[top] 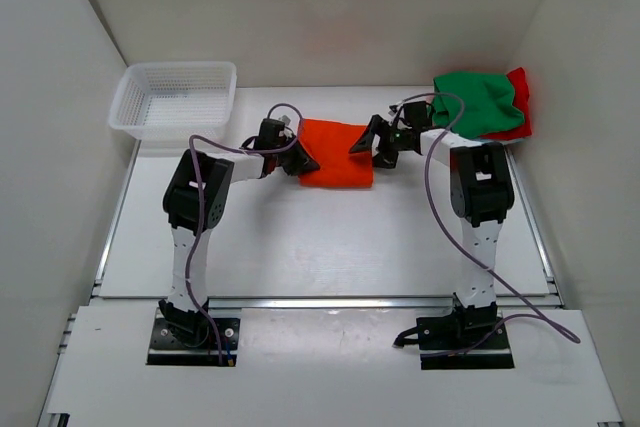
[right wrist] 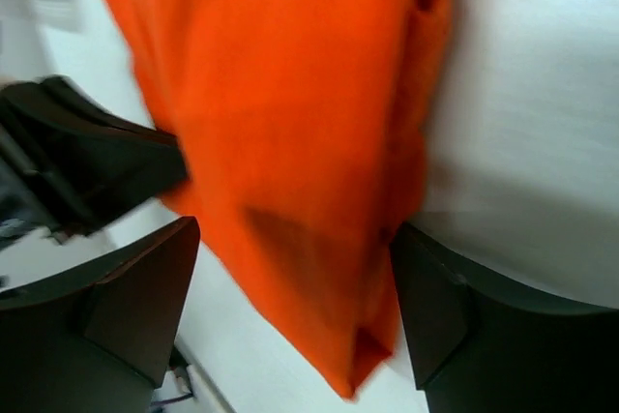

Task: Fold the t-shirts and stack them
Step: Put the neatly folded tshirt into the corner of the board with the right arm

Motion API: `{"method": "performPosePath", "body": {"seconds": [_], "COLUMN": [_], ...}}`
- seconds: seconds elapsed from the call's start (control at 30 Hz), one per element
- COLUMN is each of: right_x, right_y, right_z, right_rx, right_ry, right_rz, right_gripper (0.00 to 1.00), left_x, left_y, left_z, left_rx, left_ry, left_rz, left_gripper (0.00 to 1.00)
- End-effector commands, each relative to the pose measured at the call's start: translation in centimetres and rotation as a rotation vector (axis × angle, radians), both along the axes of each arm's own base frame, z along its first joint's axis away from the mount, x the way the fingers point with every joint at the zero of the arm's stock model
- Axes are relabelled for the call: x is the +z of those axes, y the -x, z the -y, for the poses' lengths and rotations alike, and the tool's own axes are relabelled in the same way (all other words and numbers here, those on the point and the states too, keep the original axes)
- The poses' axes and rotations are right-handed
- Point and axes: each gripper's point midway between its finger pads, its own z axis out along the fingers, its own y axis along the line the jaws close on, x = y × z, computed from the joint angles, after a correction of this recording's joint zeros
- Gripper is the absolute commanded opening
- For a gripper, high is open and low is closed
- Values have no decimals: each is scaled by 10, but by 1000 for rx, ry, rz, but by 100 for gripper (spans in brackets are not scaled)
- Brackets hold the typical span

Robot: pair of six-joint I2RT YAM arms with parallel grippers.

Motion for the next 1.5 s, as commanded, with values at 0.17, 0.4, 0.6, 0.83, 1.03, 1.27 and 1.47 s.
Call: {"method": "performPosePath", "body": {"seconds": [0.17,0.4,0.6,0.83,1.03,1.27,1.47], "right_x": [1,-8,7,65,104,139,184], "right_y": [-31,-47,-72,-76,-80,-98,-108], "right_z": [-47,-62,-53,-24,32,122,205], "right_rx": [49,151,238,334,326,238,51], "right_ry": [-253,-348,-221,227,548,762,753], "right_rz": [-27,-82,15,372,532,607,702], "right_gripper": [78,38,0,0,0,0,0], "left_x": [-10,-13,24,113,138,131,125], "left_y": [20,24,26,45,77,92,96], "left_z": [-16,-14,-31,-79,-104,-121,-120], "left_rx": [11,-19,-4,63,108,118,105], "left_ry": [-25,-32,35,74,63,23,1], "left_rz": [-49,-62,7,182,254,251,244], "left_gripper": [14,14,21,23,24,23,23]}}
